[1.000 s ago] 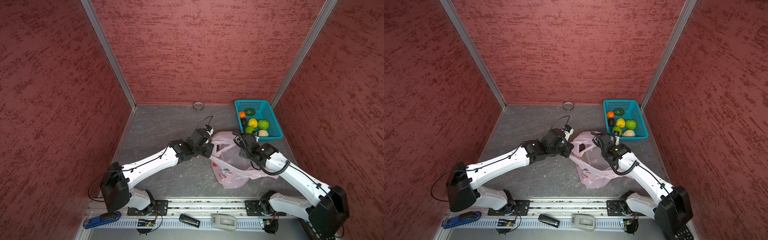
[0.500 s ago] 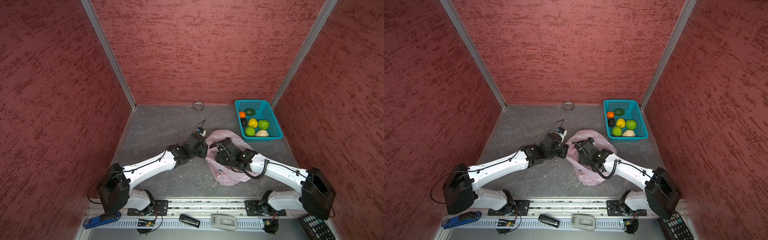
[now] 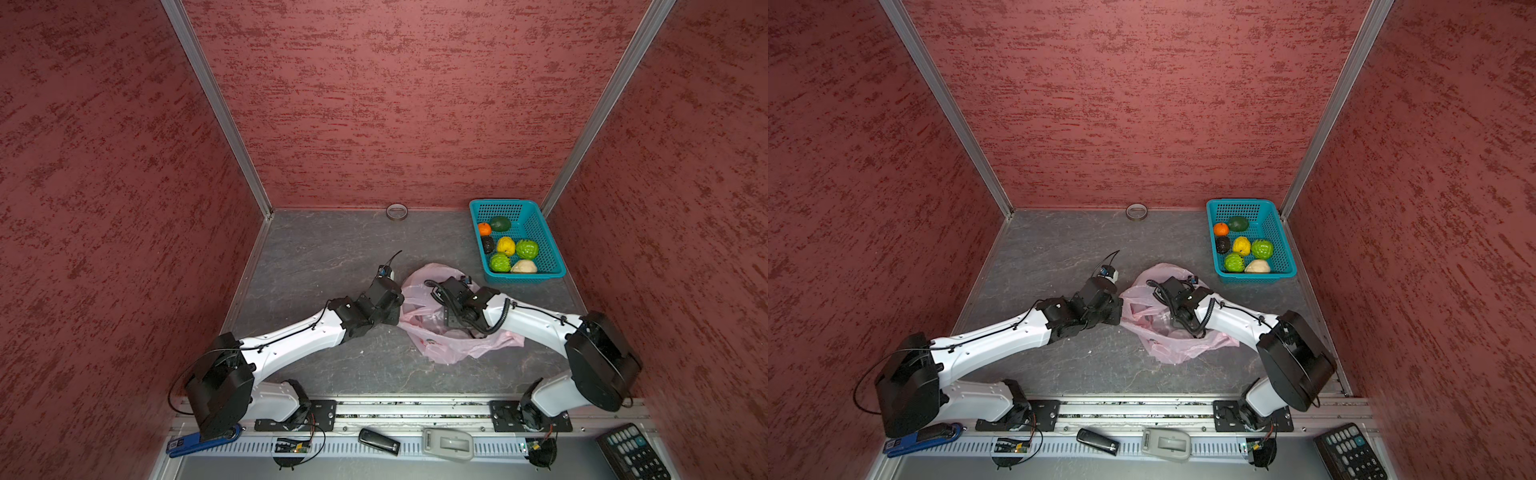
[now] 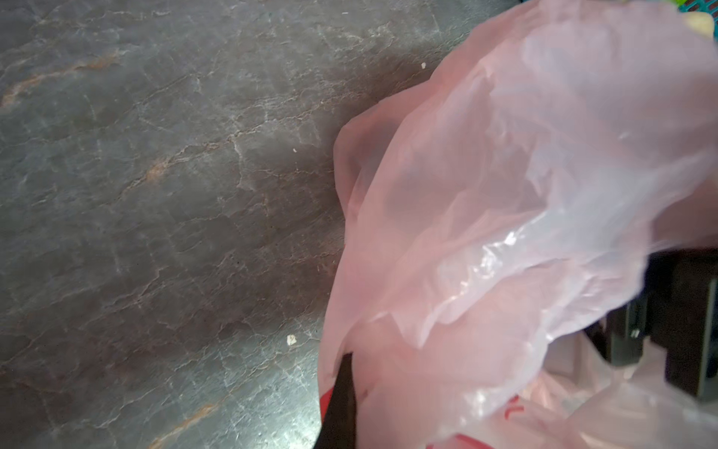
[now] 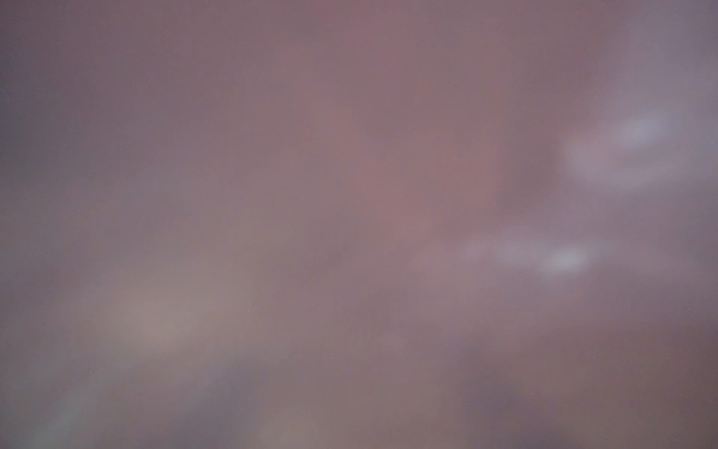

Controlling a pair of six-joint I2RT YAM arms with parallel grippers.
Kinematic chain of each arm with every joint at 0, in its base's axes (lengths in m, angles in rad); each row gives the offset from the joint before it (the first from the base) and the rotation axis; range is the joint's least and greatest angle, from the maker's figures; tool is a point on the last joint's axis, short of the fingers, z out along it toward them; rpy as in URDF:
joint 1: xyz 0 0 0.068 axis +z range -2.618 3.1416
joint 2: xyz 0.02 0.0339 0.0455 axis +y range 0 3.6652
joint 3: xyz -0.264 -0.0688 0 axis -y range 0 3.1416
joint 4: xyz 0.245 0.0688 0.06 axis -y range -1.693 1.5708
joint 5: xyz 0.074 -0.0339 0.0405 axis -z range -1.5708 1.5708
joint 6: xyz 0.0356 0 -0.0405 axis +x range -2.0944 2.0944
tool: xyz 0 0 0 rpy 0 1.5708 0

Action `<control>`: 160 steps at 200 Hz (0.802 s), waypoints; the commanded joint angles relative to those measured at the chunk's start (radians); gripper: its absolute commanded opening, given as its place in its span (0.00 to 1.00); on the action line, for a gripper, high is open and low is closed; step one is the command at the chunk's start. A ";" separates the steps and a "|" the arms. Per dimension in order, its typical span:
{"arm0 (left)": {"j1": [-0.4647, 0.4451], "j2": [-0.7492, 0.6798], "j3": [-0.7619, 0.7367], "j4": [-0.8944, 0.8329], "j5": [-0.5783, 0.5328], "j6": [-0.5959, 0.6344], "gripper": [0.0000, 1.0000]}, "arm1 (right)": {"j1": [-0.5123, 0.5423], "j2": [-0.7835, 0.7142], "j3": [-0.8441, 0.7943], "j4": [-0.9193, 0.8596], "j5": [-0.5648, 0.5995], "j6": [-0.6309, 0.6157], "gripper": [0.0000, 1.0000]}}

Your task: Untie the knot of the plastic bag and take out the fruit

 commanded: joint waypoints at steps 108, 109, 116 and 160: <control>0.022 0.009 0.117 -0.097 0.209 0.022 0.69 | -0.032 -0.065 0.112 0.106 0.094 -0.189 0.82; 0.023 0.009 0.120 -0.101 0.208 0.024 0.70 | -0.030 -0.065 0.111 0.105 0.093 -0.190 0.82; 0.024 0.001 0.143 -0.120 0.200 0.040 0.79 | -0.020 -0.065 0.106 0.101 0.089 -0.179 0.82; 0.036 0.018 0.294 -0.176 0.143 0.216 0.99 | 0.003 -0.091 0.086 0.122 0.072 -0.181 0.82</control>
